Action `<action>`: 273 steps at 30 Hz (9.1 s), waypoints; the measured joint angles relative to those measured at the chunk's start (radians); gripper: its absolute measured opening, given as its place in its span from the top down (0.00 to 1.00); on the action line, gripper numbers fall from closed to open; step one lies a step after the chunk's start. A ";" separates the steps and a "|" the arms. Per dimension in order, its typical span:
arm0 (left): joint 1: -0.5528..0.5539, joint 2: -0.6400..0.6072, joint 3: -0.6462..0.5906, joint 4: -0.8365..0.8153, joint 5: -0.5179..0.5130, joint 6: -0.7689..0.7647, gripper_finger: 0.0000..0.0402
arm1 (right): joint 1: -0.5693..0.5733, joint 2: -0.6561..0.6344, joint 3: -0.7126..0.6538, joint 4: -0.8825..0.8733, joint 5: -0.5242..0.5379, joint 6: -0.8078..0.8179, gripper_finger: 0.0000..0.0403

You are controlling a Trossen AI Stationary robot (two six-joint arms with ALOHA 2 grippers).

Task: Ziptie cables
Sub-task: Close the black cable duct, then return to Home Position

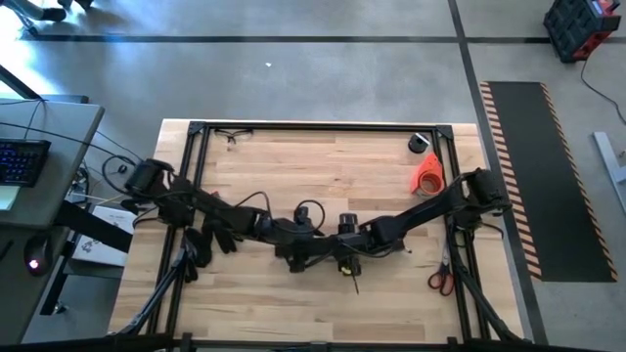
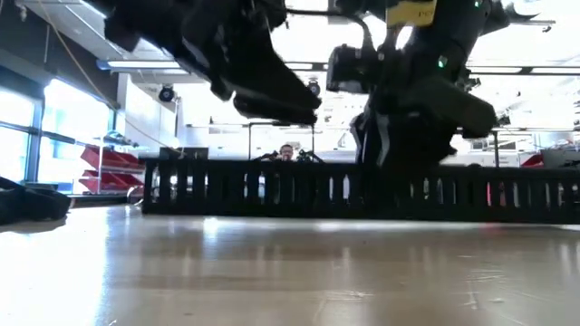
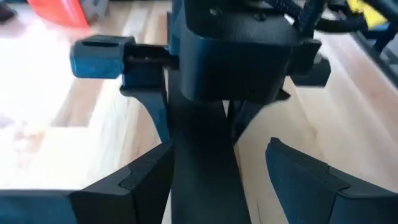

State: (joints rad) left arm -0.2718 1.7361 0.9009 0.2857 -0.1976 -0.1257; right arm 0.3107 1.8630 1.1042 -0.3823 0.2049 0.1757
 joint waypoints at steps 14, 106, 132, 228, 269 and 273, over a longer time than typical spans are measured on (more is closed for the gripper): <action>-0.040 0.009 0.002 0.002 -0.044 -0.048 0.43 | 0.010 -0.062 -0.087 0.114 0.026 0.011 0.40; -0.093 -0.043 -0.010 -0.347 -0.116 -0.542 1.00 | -0.441 -0.334 -0.390 0.669 0.070 -0.202 0.93; 0.005 -0.018 -0.048 -0.614 -0.311 -0.493 1.00 | -0.418 -0.522 -0.402 -0.281 -0.009 0.051 0.99; 0.408 -0.889 -0.456 -0.233 0.047 -0.287 1.00 | -0.235 -1.282 -0.681 0.007 0.095 0.082 0.99; 0.856 -1.732 -0.803 -0.411 0.472 -0.222 1.00 | -0.378 -1.858 -1.095 0.454 -0.362 -0.001 1.00; 0.824 -1.723 -0.890 -0.228 0.484 -0.223 1.00 | -0.378 -1.862 -1.095 0.460 -0.375 -0.005 1.00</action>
State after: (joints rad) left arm 0.5527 0.0127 0.0109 0.0581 0.2862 -0.3482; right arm -0.0677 0.0010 0.0093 0.0774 -0.1696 0.1705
